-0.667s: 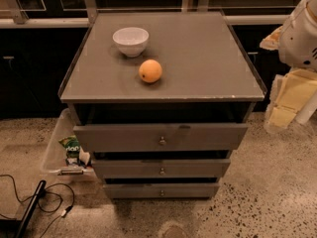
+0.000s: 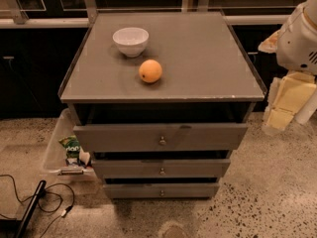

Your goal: Open bottom drawer

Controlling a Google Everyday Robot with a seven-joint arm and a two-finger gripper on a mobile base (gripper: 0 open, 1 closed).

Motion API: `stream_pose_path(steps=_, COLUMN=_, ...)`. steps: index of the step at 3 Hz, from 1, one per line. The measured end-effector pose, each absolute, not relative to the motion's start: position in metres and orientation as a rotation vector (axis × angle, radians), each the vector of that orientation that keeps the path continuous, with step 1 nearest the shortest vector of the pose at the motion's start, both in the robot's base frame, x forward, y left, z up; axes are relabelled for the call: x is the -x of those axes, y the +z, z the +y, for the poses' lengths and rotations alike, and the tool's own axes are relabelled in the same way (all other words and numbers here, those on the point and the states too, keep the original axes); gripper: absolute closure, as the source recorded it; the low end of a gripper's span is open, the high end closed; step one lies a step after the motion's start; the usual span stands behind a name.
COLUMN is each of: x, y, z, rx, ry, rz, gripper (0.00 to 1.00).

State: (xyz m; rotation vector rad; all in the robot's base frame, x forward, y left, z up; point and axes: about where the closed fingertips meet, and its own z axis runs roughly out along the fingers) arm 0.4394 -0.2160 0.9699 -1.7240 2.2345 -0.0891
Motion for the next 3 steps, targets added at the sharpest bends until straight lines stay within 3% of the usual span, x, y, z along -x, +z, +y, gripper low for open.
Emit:
stream_pose_path(steps=2, x=-0.422, y=0.879, z=-0.195, rx=1.778, ry=0.106, rz=2.199, gripper=0.00)
stream_pose_path(steps=3, x=-0.399, y=0.780, z=-0.188, rx=1.836, ry=0.171, rz=2.157, gripper=0.00)
